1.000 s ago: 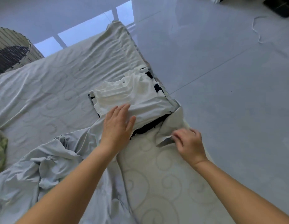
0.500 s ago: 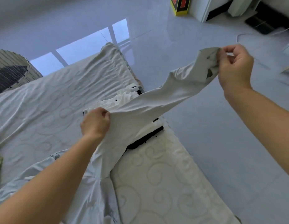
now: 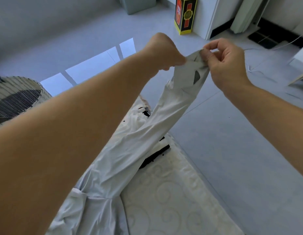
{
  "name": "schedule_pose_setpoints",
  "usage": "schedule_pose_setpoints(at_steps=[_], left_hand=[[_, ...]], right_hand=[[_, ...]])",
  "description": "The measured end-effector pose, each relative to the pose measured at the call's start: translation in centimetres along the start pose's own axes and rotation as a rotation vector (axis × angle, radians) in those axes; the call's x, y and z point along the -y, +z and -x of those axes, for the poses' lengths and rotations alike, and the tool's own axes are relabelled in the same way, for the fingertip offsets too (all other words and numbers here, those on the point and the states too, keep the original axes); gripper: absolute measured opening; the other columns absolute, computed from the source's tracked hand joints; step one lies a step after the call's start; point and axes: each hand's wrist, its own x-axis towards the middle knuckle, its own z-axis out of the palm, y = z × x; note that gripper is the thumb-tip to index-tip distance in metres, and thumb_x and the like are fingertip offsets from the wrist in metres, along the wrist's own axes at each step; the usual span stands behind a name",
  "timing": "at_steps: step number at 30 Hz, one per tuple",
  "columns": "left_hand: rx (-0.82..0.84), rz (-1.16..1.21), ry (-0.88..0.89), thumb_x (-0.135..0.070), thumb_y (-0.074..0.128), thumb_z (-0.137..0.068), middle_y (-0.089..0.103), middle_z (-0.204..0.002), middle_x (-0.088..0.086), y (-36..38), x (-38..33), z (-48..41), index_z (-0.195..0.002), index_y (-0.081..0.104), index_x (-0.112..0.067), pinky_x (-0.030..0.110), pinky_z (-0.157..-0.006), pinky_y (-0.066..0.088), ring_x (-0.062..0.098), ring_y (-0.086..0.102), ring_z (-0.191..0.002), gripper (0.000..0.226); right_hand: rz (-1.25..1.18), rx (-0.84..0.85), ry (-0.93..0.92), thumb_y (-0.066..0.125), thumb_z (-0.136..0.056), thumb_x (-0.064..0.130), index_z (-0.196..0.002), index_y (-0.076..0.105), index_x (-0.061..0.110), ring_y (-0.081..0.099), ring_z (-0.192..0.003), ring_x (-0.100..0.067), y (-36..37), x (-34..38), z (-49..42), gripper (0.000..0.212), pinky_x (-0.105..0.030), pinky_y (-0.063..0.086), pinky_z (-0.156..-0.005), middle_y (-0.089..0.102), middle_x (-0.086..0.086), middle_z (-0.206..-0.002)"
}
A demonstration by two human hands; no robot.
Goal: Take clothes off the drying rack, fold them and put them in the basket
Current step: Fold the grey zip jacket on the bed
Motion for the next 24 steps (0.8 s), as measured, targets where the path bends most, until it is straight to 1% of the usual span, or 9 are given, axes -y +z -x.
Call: schedule_pose_setpoints(at_steps=[2, 5, 8, 12, 16, 19, 22, 23, 24], left_hand=[[0.001, -0.045, 0.0, -0.021, 0.066, -0.084, 0.067, -0.093, 0.007, -0.6, -0.1, 0.0, -0.106, 0.069, -0.005, 0.017, -0.054, 0.043, 0.014, 0.058, -0.073, 0.028], [-0.072, 0.017, 0.029, -0.018, 0.064, -0.086, 0.061, -0.078, 0.002, -1.4, -0.5, 0.1, -0.102, 0.067, -0.008, 0.016, -0.05, 0.044, 0.013, 0.058, -0.069, 0.019], [-0.107, 0.089, 0.055, -0.016, 0.059, -0.087, 0.06, -0.078, -0.001, -1.8, -1.5, 0.3, -0.095, 0.062, -0.014, 0.015, -0.048, 0.043, 0.009, 0.057, -0.062, 0.009], [-0.069, 0.284, 0.023, -0.015, 0.055, -0.085, 0.057, -0.072, -0.006, -2.0, -2.7, 1.1, -0.089, 0.054, -0.015, 0.012, -0.048, 0.042, 0.008, 0.053, -0.054, 0.004], [-0.037, 0.398, 0.044, -0.02, 0.055, -0.089, 0.057, -0.071, -0.008, -2.5, -2.6, 1.4, -0.09, 0.053, -0.017, 0.015, -0.058, 0.044, 0.007, 0.055, -0.061, 0.003], [-0.037, 0.313, 0.141, -0.032, 0.055, -0.093, 0.062, -0.084, -0.006, -2.5, -0.5, 1.3, -0.096, 0.058, -0.019, 0.02, -0.064, 0.044, 0.009, 0.058, -0.069, 0.014], [0.007, 0.045, 0.125, -0.041, 0.055, -0.094, 0.059, -0.101, 0.0, -1.7, 4.3, 1.1, -0.109, 0.059, -0.022, 0.015, -0.054, 0.039, 0.013, 0.053, -0.071, 0.025], [0.043, -0.089, 0.114, -0.039, 0.057, -0.093, 0.058, -0.11, 0.001, -1.0, 6.6, 1.3, -0.12, 0.057, -0.02, 0.011, -0.057, 0.04, 0.014, 0.055, -0.076, 0.032], [0.102, -0.211, 0.1, -0.035, 0.058, -0.093, 0.057, -0.123, 0.001, -0.3, 9.0, 1.6, -0.131, 0.052, -0.018, 0.01, -0.069, 0.041, 0.015, 0.058, -0.088, 0.042]], right_hand=[[0.007, 0.017, -0.004, 0.056, -0.095, 0.023, -0.081, 0.054, 0.034, 0.048, -0.056, -0.001, -0.2, 0.2, 0.3, 0.019, -0.013, 0.038, -0.054, 0.058, 0.002, -0.067], [-0.018, 0.081, 0.001, 0.054, -0.097, 0.023, -0.095, 0.054, 0.029, 0.05, -0.056, -0.011, -0.4, 0.5, 0.9, 0.006, -0.015, 0.04, -0.052, 0.061, -0.015, -0.072], [-0.16, 0.127, 0.01, 0.052, -0.099, 0.028, -0.099, 0.052, 0.023, 0.061, -0.061, -0.004, -0.1, 1.0, 1.5, 0.005, -0.016, 0.049, -0.06, 0.065, -0.001, -0.074], [-0.12, 0.164, 0.013, 0.066, -0.089, 0.032, -0.088, 0.055, 0.026, 0.056, -0.064, 0.005, 1.2, 0.7, 2.4, 0.013, -0.015, 0.049, -0.064, 0.061, 0.013, -0.081], [-0.145, -0.023, 0.04, 0.067, -0.085, 0.021, -0.069, 0.048, 0.028, 0.04, -0.055, 0.002, 2.2, 1.0, 2.6, 0.026, -0.018, 0.039, -0.057, 0.047, 0.011, -0.065], [-0.248, -0.077, 0.088, 0.064, -0.087, 0.021, -0.072, 0.057, 0.027, 0.05, -0.065, -0.001, 1.4, 1.5, 1.9, 0.017, -0.023, 0.049, -0.067, 0.056, 0.008, -0.071], [-0.342, -0.066, 0.123, 0.065, -0.085, 0.024, -0.085, 0.065, 0.026, 0.062, -0.08, -0.011, 0.0, 1.0, 1.2, 0.002, -0.04, 0.058, -0.081, 0.066, 0.001, -0.084], [-0.372, -0.067, 0.135, 0.065, -0.086, 0.023, -0.087, 0.066, 0.026, 0.064, -0.082, -0.012, -0.5, 0.9, 1.1, 0.003, -0.041, 0.058, -0.08, 0.067, 0.003, -0.084], [-0.397, -0.066, 0.15, 0.065, -0.087, 0.022, -0.089, 0.066, 0.025, 0.065, -0.083, -0.011, -0.9, 0.9, 0.8, 0.004, -0.039, 0.058, -0.079, 0.068, 0.007, -0.083]])
